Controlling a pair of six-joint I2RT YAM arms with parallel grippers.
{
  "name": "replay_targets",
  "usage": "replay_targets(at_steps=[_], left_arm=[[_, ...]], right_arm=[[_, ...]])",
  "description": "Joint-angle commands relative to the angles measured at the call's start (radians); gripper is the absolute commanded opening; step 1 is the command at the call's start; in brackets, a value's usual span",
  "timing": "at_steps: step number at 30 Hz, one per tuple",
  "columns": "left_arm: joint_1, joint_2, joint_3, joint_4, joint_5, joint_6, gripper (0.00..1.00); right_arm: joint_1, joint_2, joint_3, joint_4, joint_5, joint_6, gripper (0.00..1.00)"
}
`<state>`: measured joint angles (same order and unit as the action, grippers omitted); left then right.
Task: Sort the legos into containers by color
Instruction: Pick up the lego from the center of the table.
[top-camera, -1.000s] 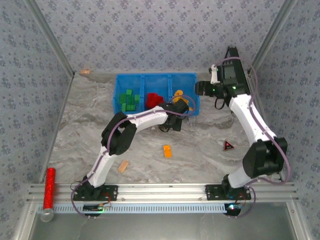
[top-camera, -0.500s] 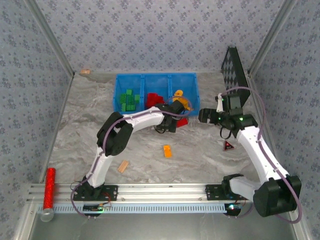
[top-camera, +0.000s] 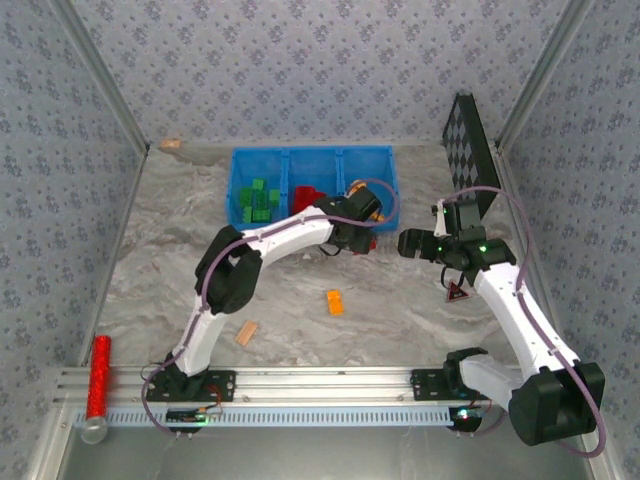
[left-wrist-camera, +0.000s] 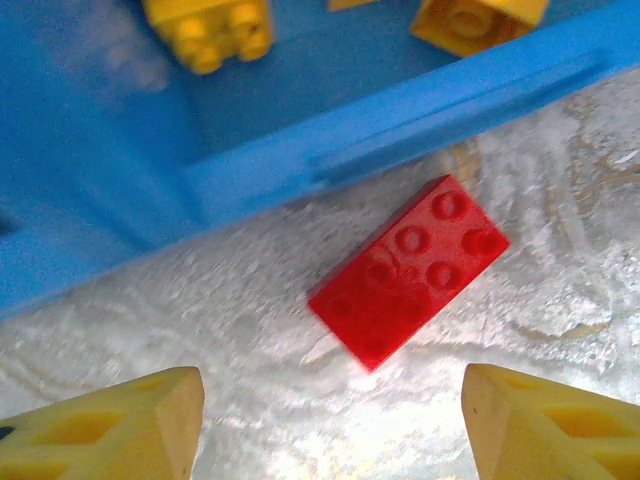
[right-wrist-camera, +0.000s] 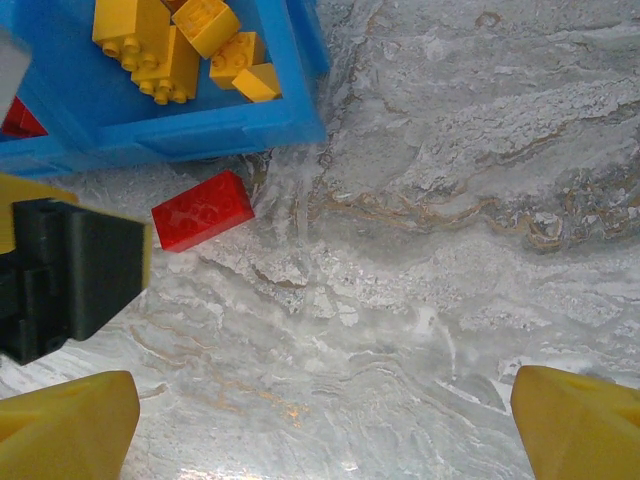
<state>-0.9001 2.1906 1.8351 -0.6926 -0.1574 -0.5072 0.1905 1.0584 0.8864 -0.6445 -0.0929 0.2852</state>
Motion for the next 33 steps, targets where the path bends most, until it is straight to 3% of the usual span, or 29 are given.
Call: replay_targets(at_steps=[1,28,33], left_arm=[[-0.005,0.059,0.049,-0.011,0.009,0.071,0.69],[-0.008,0.244,0.230,-0.036,0.033,0.128,0.72],[-0.013,0.250,0.224,-0.065,0.046,0.134,0.64]], right_arm=[[0.004,-0.002,0.030,-0.031,0.016,0.002,0.98],[0.005,0.028,0.049,-0.040,-0.001,-0.009,0.97],[0.005,0.032,0.046,-0.037,0.001,-0.009,0.97]])
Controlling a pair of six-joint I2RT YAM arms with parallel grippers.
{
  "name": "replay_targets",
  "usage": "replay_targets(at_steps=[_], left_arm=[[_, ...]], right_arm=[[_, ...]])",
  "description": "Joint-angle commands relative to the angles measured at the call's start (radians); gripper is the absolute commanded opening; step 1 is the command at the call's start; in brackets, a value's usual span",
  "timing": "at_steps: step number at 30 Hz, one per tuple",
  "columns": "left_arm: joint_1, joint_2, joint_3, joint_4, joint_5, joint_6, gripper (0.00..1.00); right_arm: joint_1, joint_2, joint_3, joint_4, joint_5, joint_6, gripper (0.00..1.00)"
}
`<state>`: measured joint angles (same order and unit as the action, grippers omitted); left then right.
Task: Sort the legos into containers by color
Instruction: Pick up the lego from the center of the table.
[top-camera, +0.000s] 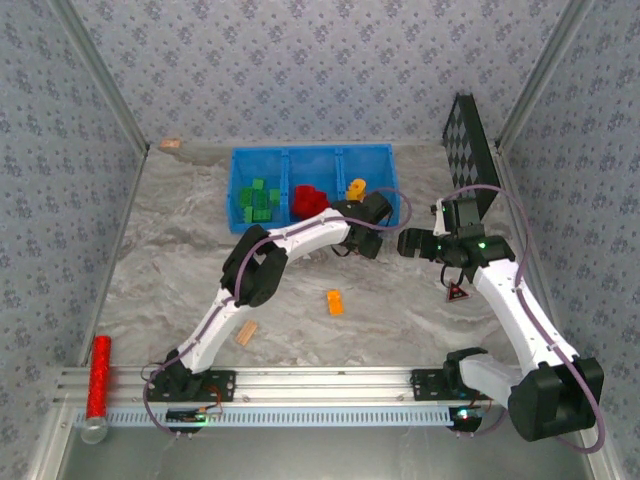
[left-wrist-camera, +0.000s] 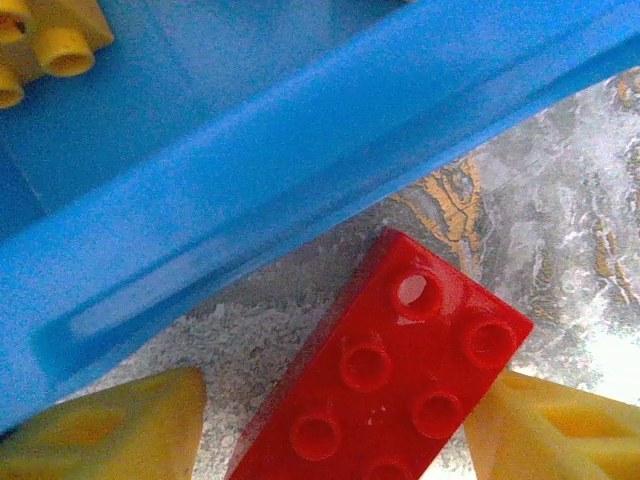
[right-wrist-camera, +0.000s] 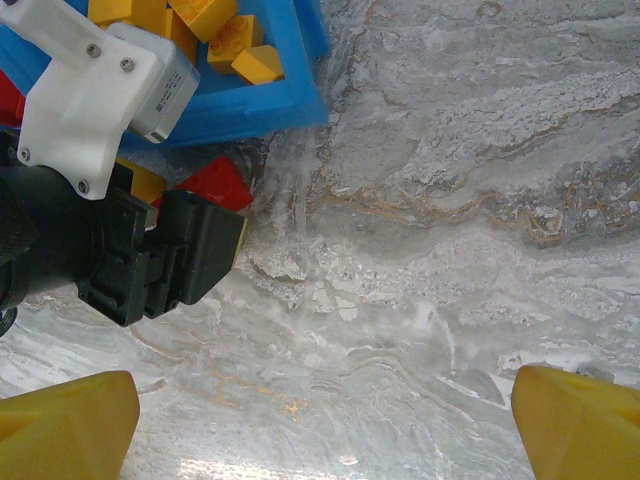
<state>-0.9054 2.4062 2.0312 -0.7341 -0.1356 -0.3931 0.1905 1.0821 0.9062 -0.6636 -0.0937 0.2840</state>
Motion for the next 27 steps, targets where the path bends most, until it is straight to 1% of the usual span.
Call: replay_targets(at_steps=[1,3,5,6,12,16,21,27], left_arm=[[-0.010,0.034,0.024,-0.033,0.026,0.020,0.61],[-0.013,0.033,0.014,-0.052,0.029,0.018,0.52],[-0.017,0.034,0.000,-0.066,0.039,0.014,0.40],[-0.017,0.034,-0.011,-0.067,0.047,0.011,0.37],[-0.022,0.020,-0.075,-0.074,0.070,-0.009,0.24],[-0.023,-0.024,-0.146,-0.094,0.066,-0.028,0.22],[-0.026,-0.147,-0.236,-0.098,0.082,-0.046,0.21],[-0.018,-0.294,-0.269,-0.122,0.069,-0.038,0.21]], right_arm=[[0.004,0.010,0.026,-0.015,0.005,-0.009,0.97],[0.005,0.013,0.026,-0.016,0.011,-0.012,0.97],[0.003,0.016,0.027,-0.014,0.012,-0.014,0.97],[0.002,0.016,0.027,-0.012,0.010,-0.015,0.97],[-0.001,0.012,0.029,-0.013,0.015,-0.022,0.98],[-0.008,0.012,0.032,-0.018,0.014,-0.026,0.98],[-0.006,0.000,0.025,-0.029,-0.018,-0.026,0.98],[0.005,-0.066,-0.036,-0.043,-0.039,0.013,0.98]])
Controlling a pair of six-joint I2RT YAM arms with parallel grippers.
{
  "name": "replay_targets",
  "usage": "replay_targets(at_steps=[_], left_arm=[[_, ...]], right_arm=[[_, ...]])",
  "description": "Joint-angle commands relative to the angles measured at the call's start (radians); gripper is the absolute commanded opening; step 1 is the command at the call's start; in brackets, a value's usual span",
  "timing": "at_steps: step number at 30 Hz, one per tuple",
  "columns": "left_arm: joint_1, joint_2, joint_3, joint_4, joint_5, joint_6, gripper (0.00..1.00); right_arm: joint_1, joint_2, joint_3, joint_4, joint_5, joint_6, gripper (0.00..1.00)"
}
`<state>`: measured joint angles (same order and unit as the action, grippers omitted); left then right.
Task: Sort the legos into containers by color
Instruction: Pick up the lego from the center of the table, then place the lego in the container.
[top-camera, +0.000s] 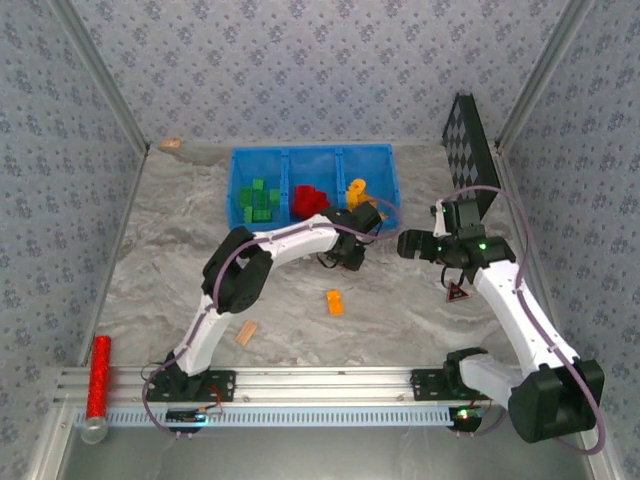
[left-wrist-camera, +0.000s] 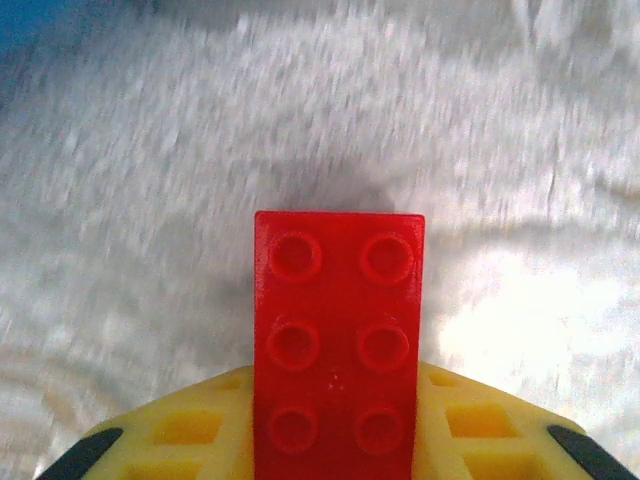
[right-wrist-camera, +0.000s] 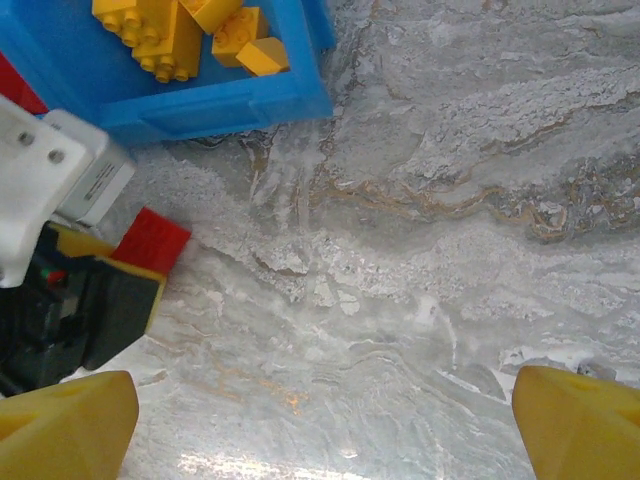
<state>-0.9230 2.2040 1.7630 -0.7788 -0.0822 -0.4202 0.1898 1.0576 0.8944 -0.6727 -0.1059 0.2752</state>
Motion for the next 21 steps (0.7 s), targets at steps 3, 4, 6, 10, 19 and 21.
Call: replay_targets(at_steps=[3,4,6,10,19,21], left_arm=[[0.029,-0.141,0.018,-0.075,0.019,-0.006,0.21],[0.044,-0.152,0.031,-0.073,0.027,-0.005,0.21],[0.077,-0.165,0.058,-0.062,0.039,0.003,0.21],[0.148,-0.151,0.155,-0.053,-0.002,0.056,0.21],[0.289,0.015,0.370,-0.019,-0.064,0.091,0.21],[0.304,0.061,0.411,-0.026,-0.078,0.101,0.21]], right_arm=[[0.026,-0.074,-0.074,-0.022,-0.047,0.068,0.97],[0.040,-0.079,-0.091,-0.017,-0.048,0.087,0.96],[0.074,-0.079,-0.123,-0.015,-0.024,0.128,0.94],[0.173,-0.071,-0.168,-0.007,0.002,0.210,0.92],[0.430,-0.023,-0.153,0.005,0.096,0.364,0.92],[0.465,0.004,-0.146,0.025,0.109,0.394,0.92]])
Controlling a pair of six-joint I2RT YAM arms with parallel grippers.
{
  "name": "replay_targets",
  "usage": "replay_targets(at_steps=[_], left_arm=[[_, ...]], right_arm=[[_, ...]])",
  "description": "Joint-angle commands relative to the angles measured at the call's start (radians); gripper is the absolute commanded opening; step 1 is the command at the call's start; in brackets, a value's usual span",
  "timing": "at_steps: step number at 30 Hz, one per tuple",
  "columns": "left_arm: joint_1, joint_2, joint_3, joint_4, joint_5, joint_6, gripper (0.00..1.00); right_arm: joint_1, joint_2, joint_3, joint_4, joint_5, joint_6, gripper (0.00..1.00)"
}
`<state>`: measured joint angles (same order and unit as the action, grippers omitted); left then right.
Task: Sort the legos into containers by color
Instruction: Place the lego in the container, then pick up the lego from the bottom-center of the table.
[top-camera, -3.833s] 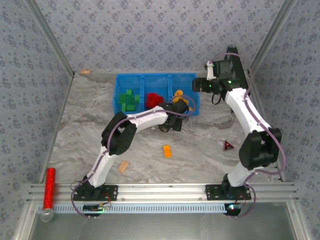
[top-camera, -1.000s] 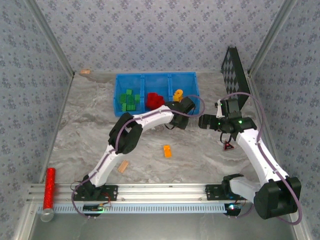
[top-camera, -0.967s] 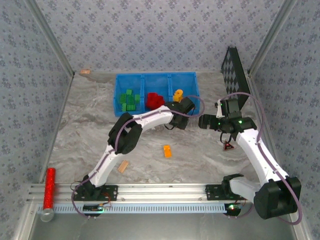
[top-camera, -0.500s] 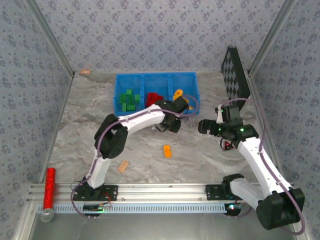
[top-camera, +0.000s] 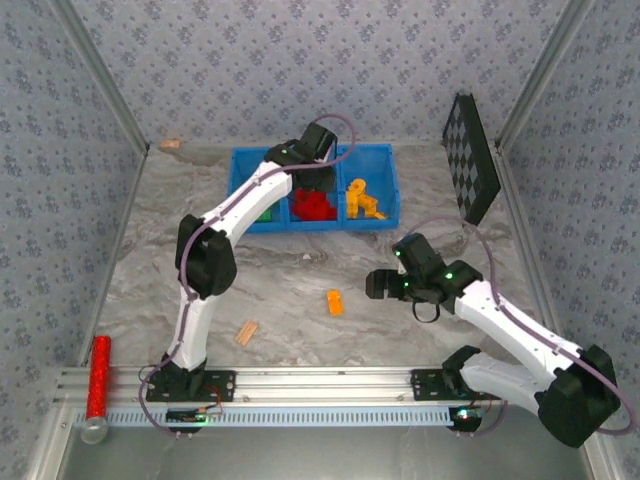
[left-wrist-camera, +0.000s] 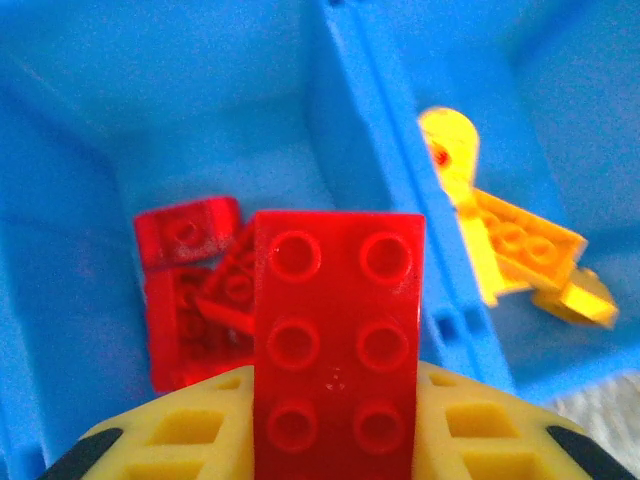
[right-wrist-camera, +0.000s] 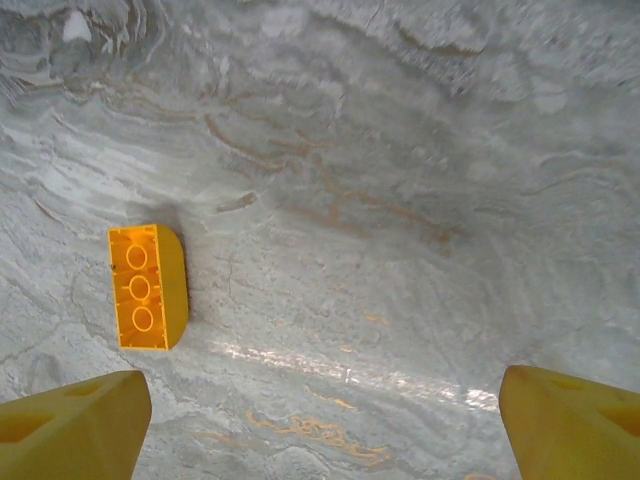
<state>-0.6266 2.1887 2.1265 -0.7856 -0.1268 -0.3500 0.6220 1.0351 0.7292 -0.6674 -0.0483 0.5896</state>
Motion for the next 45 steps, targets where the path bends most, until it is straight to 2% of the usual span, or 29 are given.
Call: replay_targets(at_steps=[1,7,13,19,22,29,35,45], left_arm=[[0.013,0.102,0.070,-0.026,-0.036,0.036,0.21],[0.030,0.203,0.154,-0.063,-0.033,0.045,0.21],[0.041,0.235,0.144,-0.069,-0.012,0.022,0.22],[0.041,0.222,0.132,-0.066,0.002,0.017,0.30],[0.041,0.209,0.128,-0.064,0.005,0.019,0.38],[0.042,0.144,0.113,-0.063,0.011,0.026,0.57],[0.041,0.049,0.080,-0.052,0.009,0.042,0.59],[0.042,-0.161,0.012,-0.045,-0.021,0.070,0.64]], right_arm=[[0.048,0.042,0.025,0.031,0.053,0.091,0.92],[0.118,0.150,0.068,0.061,0.064,0.126,0.92],[0.183,0.258,0.108,0.144,0.050,0.165,0.93],[0.232,0.352,0.166,0.138,0.061,0.144,0.94],[0.242,0.386,0.179,0.143,0.059,0.138,0.94],[0.264,0.448,0.202,0.159,0.056,0.128,0.94],[0.288,0.500,0.217,0.169,0.059,0.125,0.92],[0.326,0.631,0.283,0.149,0.067,0.082,0.82]])
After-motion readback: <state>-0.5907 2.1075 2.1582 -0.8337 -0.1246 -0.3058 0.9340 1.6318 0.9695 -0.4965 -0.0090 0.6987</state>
